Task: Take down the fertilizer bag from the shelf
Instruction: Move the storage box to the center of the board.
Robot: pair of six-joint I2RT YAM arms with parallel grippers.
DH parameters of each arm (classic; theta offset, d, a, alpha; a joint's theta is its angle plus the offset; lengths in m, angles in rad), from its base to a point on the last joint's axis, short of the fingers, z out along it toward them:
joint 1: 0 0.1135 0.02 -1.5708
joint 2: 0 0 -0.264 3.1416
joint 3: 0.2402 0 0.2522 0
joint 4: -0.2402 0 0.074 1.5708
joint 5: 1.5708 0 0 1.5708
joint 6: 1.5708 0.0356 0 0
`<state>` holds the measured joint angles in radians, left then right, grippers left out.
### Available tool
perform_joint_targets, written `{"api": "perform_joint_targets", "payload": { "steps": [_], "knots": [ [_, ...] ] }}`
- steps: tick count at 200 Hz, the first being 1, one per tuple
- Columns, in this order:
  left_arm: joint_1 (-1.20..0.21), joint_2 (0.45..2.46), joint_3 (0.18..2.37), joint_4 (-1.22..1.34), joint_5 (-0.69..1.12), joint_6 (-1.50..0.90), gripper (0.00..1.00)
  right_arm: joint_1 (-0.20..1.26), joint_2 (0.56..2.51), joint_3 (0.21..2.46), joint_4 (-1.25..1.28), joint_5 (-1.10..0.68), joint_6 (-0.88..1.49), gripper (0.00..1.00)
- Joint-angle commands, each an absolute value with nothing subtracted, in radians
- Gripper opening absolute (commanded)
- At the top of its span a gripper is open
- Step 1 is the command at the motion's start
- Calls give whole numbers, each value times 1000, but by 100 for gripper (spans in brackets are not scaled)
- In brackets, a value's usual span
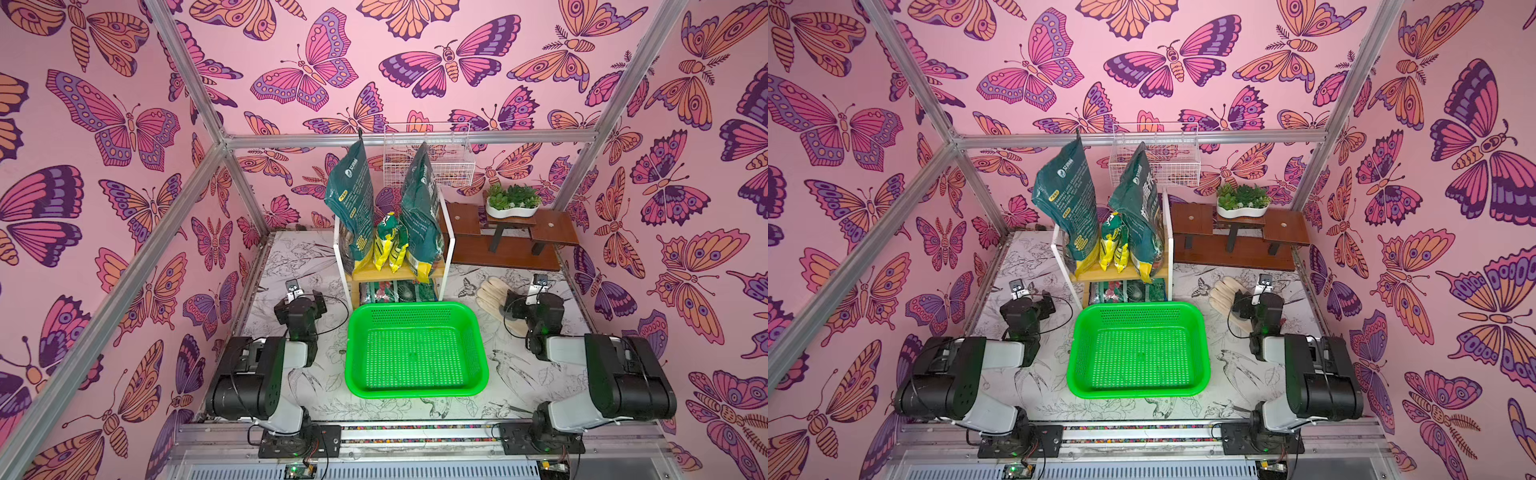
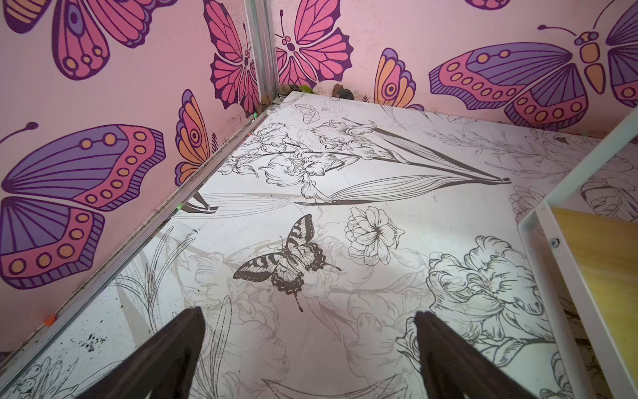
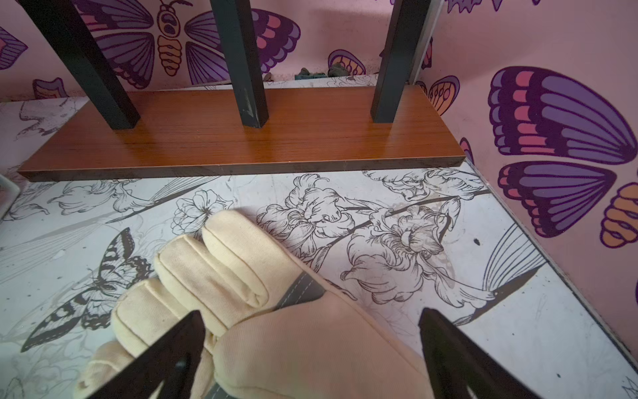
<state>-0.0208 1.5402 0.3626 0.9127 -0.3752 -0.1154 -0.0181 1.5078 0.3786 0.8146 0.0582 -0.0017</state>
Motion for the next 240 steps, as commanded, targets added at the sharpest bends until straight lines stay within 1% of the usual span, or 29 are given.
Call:
{"api": "perform_joint_targets", "payload": {
  "steps": [1,164,221,240],
  "knots": [
    [-28,1551,364,928,-390,-110,100,-23,1501,397,805,49,-10,99],
    [-27,1551,364,929,-389,-110,100,-23,1500,396,805,50,-11,99],
    [-22,1549,362,927,-382,-112,100,-35,1497,395,806,26,-2,99],
    [-36,1511,370,883,-445,-122,100,-35,1460,406,784,29,-1,99]
  ]
}}
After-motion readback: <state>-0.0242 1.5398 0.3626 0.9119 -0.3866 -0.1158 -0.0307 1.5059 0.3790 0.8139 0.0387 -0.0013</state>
